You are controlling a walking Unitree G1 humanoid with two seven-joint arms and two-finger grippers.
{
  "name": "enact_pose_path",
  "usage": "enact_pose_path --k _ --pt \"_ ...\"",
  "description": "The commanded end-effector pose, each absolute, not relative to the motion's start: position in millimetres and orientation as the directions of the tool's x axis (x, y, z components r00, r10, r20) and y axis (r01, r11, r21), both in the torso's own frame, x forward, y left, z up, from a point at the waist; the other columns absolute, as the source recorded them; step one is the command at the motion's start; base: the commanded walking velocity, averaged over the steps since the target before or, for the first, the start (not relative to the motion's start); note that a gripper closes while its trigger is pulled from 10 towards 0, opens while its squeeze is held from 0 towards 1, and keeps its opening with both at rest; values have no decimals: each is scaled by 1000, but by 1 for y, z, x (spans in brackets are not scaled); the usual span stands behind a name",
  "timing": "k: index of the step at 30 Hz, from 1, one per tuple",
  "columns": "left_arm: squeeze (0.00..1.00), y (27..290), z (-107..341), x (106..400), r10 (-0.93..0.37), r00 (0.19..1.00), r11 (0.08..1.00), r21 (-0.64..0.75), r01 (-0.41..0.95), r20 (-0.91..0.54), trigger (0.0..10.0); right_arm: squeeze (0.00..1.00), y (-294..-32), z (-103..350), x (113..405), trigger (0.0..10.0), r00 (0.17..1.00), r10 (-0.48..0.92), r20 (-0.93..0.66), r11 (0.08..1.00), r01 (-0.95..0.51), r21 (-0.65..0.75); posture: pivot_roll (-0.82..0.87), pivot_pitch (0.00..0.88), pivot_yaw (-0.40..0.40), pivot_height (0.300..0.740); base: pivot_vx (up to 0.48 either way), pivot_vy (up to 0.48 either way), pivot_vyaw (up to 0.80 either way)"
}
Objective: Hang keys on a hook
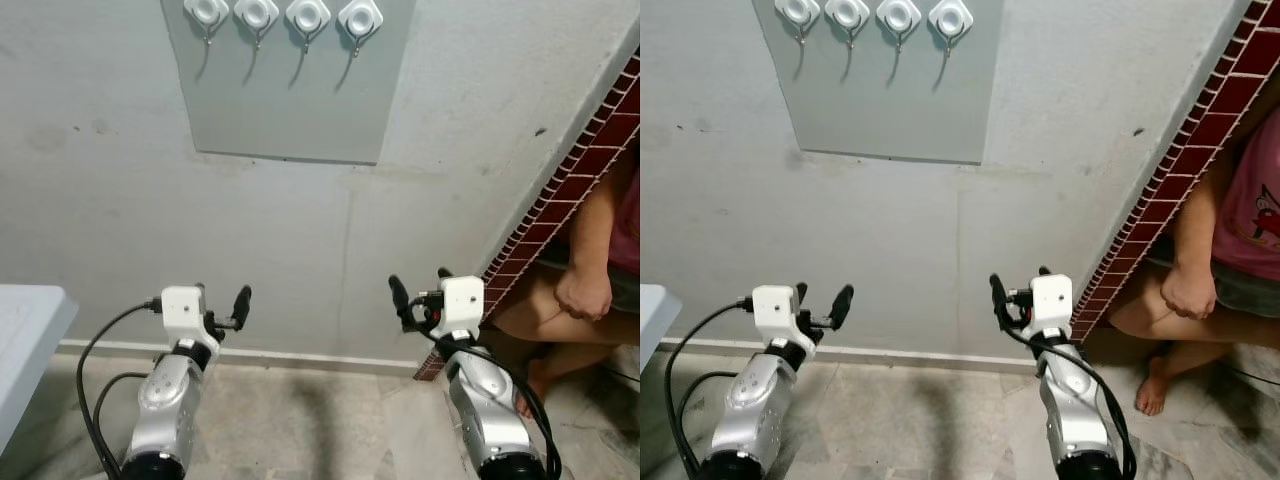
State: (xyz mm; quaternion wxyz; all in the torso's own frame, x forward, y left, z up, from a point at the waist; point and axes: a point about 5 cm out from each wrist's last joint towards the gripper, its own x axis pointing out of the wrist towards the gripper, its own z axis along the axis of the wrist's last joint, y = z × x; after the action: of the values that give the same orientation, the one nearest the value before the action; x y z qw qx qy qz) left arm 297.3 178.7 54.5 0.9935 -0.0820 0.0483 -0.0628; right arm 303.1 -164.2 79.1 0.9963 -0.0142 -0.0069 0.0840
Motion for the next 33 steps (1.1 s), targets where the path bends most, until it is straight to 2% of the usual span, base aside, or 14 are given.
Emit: enact_pose_path --k 1,10,13,23,28,33 --pt "0 182 62 303 -112 989 981 -168 95 -93 10000 0 -167 89 307 10000 987 155 37 988 -154 -31 -26 36 -10 740 0 0 0" --pt "0 172 99 305 -125 992 982 -143 127 22 10000 0 -167 119 308 10000 986 133 98 990 -129 -51 -29 39 -8 740 0 0 0" --pt "0 169 100 297 -133 991 986 -99 135 27 10000 0 -164 122 299 10000 984 140 114 989 -134 -59 -32 42 -8 740 0 0 0" --pt "0 167 100 276 -126 992 987 -99 126 10 10000 0 -160 119 279 10000 987 133 91 990 -128 -53 -30 36 -8 740 0 0 0" --pt "0 172 106 288 -125 992 989 -78 127 23 10000 0 -174 126 291 10000 991 96 96 991 -86 -107 -34 30 -6 740 0 0 0" --pt "0 172 111 289 -151 988 987 -40 152 27 10000 0 -175 135 292 10000 989 97 113 991 -84 -108 -36 27 -6 740 0 0 0"
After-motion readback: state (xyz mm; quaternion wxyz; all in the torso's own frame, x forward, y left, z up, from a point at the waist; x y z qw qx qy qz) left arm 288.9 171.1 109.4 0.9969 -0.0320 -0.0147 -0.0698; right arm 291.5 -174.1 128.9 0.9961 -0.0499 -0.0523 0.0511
